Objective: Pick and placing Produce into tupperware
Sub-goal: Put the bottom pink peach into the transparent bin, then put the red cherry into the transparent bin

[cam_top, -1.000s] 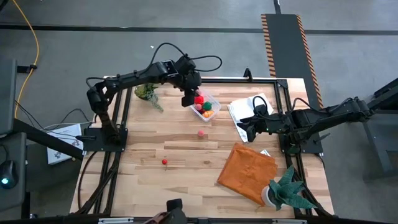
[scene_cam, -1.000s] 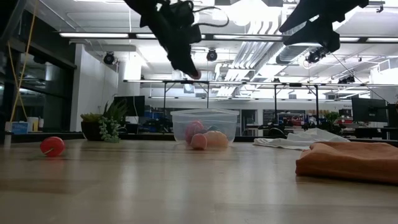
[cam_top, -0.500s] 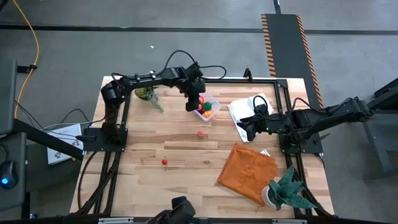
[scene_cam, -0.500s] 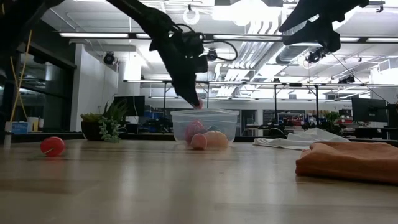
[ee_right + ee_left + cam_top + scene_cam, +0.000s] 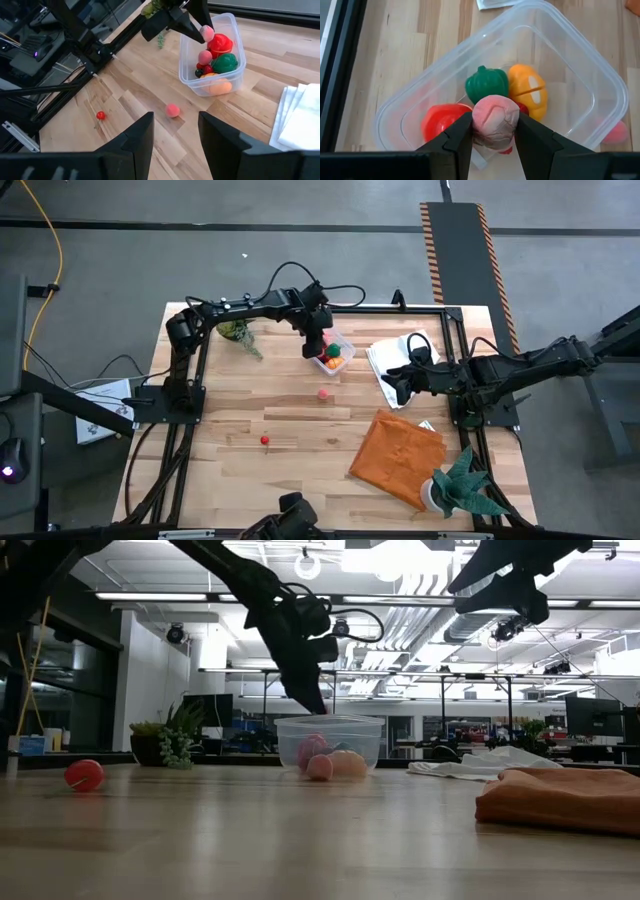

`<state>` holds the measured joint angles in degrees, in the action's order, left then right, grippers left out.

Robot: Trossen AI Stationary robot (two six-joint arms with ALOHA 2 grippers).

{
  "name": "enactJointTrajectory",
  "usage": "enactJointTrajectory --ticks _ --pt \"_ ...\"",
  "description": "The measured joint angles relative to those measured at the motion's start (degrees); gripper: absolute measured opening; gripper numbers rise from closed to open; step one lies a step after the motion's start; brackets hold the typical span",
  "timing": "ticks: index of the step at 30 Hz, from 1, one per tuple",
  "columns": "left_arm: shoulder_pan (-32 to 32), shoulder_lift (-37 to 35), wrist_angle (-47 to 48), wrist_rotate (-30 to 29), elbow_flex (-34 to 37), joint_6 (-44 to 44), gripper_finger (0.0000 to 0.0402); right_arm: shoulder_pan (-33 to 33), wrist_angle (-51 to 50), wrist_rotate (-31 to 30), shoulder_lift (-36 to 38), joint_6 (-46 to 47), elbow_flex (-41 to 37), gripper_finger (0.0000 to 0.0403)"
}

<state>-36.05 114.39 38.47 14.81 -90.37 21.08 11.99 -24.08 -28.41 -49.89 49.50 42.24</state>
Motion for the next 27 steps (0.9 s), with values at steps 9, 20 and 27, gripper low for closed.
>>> enactJointTrajectory --ticks 9,20,27 --pt "0.01 0.0 -0.31 0.02 0.0 -0.54 0.0142 0.0 -0.02 0.01 0.0 0.0 0.0 0.0144" --pt "0.01 0.0 -0.31 -0.42 0.0 -0.98 0.0187 0.0 0.0 0.01 0.0 -0.01 0.0 0.0144" --pt "0.01 -0.76 0.03 -0.28 0.0 -1.81 0.0161 0.0 0.0 0.01 0.0 -0.02 0.0 0.0144"
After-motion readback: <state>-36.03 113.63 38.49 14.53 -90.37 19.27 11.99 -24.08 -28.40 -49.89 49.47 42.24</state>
